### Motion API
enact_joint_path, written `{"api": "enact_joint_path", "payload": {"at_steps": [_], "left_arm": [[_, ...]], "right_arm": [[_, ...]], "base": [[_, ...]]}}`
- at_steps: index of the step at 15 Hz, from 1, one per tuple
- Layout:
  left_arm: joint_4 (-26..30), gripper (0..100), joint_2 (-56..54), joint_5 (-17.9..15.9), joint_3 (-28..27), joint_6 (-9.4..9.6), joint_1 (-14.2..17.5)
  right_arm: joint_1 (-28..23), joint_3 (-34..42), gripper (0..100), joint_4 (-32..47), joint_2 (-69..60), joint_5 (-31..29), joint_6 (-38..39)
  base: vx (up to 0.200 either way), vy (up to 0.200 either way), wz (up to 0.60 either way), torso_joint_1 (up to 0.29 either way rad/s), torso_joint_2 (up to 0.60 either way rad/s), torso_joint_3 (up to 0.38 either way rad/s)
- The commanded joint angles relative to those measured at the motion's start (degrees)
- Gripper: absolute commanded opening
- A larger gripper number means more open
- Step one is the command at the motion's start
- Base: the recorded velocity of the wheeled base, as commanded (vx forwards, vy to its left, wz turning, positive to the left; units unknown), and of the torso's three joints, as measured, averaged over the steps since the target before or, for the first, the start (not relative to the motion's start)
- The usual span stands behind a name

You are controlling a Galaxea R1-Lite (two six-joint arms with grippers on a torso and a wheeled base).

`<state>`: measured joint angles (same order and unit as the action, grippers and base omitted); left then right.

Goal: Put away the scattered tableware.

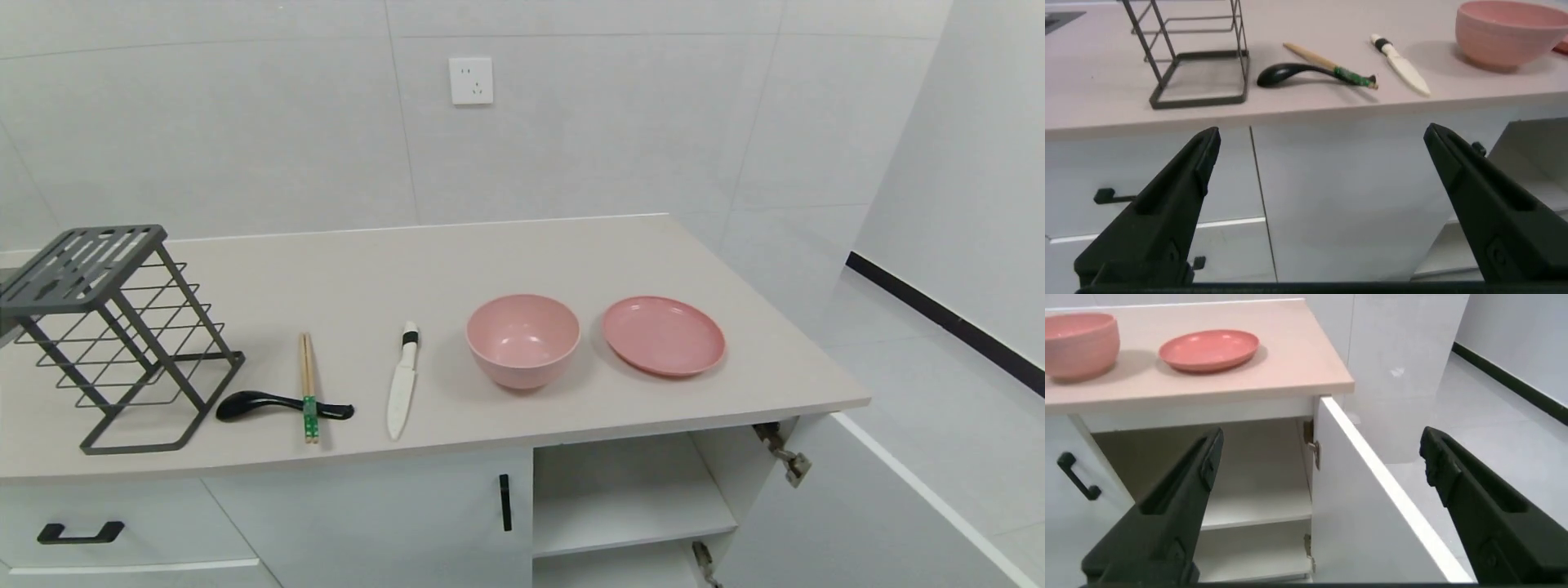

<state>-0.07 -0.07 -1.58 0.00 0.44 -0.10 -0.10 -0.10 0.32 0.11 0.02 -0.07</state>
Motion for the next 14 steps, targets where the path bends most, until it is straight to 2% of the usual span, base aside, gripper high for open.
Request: {"api": "enact_joint_path", "payload": {"at_steps": [1,9,14], "left_arm": [[0.0,100,0.1,0.0,0.0,0.00,0.0],[0.0,100,0.1,0.0,0.0,0.00,0.0],[0.0,100,0.1,0.0,0.0,0.00,0.0]], "right_arm": [[0.0,0.0,100,-0.1,0.0,0.1,0.0],[0.0,0.0,100,-0.1,0.0,0.0,0.0],[0.0,0.0,100,0.0,0.0,0.0,0.0]], "base": [[0.000,0.000,0.00,0.286,-0.52,-0.256],[0.000,0.000,0.00,0.304,-0.58,-0.281],[0.000,0.000,0.00,0.227,-0.44,-0.215]]}}
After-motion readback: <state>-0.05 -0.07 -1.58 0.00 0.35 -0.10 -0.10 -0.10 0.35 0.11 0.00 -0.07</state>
